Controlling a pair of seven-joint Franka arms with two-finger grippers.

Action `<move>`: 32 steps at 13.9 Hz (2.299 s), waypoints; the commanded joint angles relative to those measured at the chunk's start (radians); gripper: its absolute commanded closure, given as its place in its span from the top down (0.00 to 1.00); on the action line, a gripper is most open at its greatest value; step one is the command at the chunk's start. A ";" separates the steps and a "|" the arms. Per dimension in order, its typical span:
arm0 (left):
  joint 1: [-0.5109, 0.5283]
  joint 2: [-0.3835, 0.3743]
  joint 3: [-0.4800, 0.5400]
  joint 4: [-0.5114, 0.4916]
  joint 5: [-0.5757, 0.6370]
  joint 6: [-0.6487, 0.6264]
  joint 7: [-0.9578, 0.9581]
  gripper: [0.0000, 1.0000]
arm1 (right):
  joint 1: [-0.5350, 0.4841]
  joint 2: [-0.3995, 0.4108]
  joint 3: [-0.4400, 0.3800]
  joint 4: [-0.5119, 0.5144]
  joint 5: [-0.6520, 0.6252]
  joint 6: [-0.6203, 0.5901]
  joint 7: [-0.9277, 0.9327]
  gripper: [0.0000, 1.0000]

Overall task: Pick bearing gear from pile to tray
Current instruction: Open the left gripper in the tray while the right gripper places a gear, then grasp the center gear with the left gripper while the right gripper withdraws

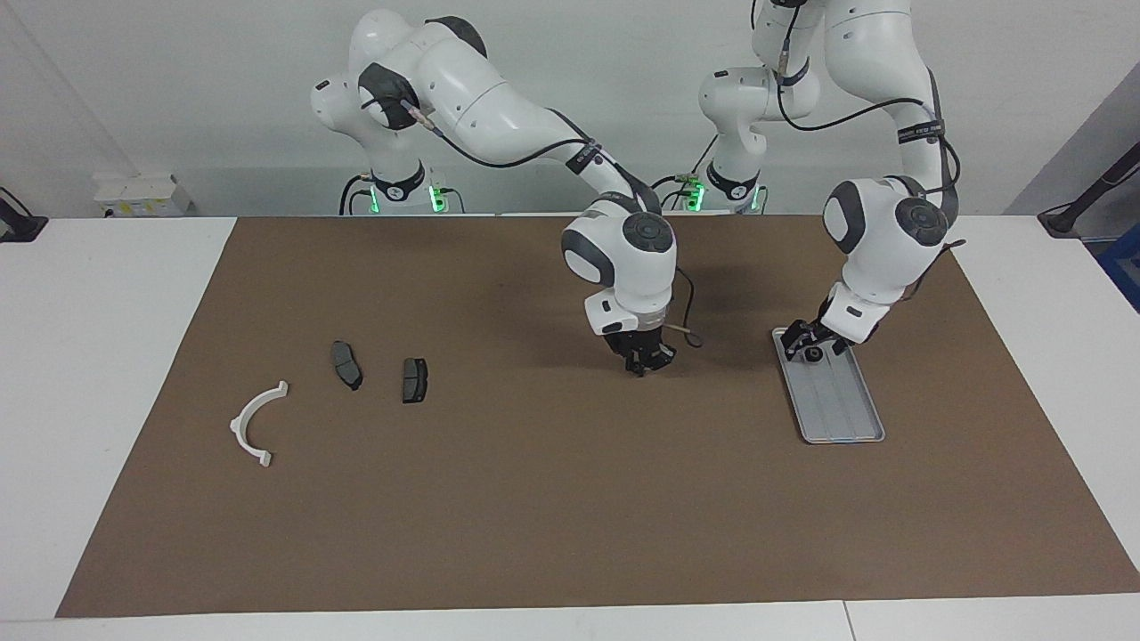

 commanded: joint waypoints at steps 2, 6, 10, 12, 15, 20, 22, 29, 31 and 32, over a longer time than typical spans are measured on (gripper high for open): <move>-0.060 -0.003 0.011 0.029 -0.010 -0.026 -0.090 1.00 | -0.012 -0.005 -0.013 0.042 -0.047 -0.136 0.004 1.00; -0.068 0.000 0.006 0.032 -0.010 -0.024 -0.102 1.00 | -0.107 -0.089 -0.008 0.172 -0.009 -0.288 -0.178 1.00; -0.201 0.002 0.011 0.032 -0.008 -0.009 -0.323 1.00 | -0.254 -0.220 -0.010 0.171 0.042 -0.390 -0.568 1.00; -0.299 0.006 0.011 0.045 0.004 -0.008 -0.480 1.00 | -0.360 -0.272 -0.010 0.166 0.062 -0.447 -0.867 1.00; -0.423 0.081 0.012 0.120 0.019 -0.006 -0.680 0.98 | -0.490 -0.315 -0.011 0.159 0.070 -0.524 -1.182 1.00; -0.505 0.229 0.012 0.233 0.093 0.031 -0.865 0.78 | -0.596 -0.355 -0.013 0.111 0.067 -0.545 -1.325 1.00; -0.506 0.249 0.012 0.233 0.096 0.049 -0.868 0.78 | -0.642 -0.361 -0.013 0.111 0.062 -0.542 -1.396 1.00; -0.531 0.252 0.011 0.214 0.096 0.086 -0.908 0.58 | -0.649 -0.547 -0.068 0.074 0.096 -0.628 -1.537 1.00; -0.534 0.253 0.011 0.196 0.096 0.110 -0.920 0.58 | -0.559 -0.611 -0.210 0.022 0.174 -0.654 -1.537 1.00; -0.546 0.253 0.011 0.190 0.096 0.112 -0.920 0.58 | -0.526 -0.645 -0.262 -0.031 0.198 -0.644 -1.537 1.00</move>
